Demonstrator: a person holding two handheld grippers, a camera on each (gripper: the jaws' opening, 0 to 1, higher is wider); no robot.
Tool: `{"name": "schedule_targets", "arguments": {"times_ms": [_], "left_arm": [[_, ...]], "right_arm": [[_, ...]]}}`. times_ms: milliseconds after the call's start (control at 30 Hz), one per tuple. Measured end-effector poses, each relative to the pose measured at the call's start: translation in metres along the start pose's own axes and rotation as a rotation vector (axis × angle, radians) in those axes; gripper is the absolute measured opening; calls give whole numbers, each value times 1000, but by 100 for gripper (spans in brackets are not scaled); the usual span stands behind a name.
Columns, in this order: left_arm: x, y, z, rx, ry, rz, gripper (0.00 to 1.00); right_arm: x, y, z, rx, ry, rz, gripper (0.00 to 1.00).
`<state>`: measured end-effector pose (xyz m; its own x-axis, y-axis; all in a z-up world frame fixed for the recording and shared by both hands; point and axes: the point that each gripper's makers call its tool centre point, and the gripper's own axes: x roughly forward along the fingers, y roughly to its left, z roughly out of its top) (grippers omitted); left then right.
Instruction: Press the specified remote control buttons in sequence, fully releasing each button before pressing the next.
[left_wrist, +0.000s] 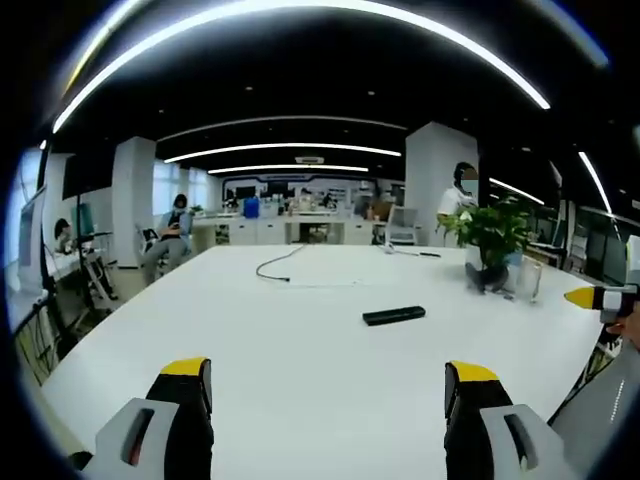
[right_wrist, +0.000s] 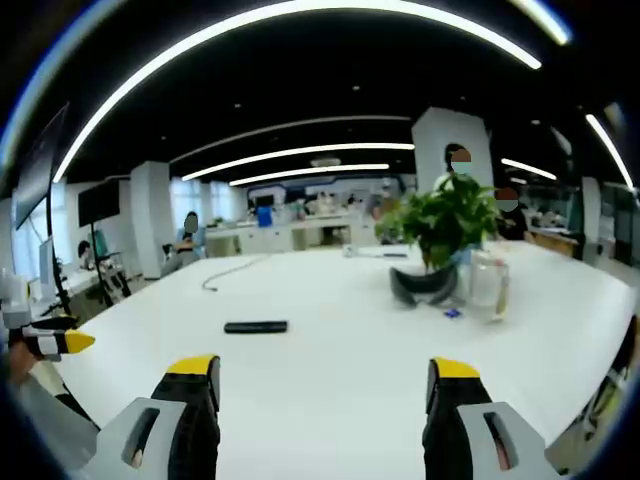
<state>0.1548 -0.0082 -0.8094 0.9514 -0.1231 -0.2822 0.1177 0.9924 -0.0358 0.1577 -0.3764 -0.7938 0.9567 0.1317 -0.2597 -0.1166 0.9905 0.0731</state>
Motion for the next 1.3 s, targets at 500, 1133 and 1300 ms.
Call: {"name": "schedule_targets", "arguments": {"times_ms": [500, 1133, 1300], "left_arm": [[2, -2, -6, 15, 31, -9, 100], [4, -8, -9, 27, 48, -35, 100], [4, -10, -10, 36, 52, -40, 100]], "right_arm": [[1, 1, -2, 2, 9, 11, 82], [1, 1, -2, 8, 10, 16, 81], [1, 1, -1, 8, 7, 16, 81]]}}
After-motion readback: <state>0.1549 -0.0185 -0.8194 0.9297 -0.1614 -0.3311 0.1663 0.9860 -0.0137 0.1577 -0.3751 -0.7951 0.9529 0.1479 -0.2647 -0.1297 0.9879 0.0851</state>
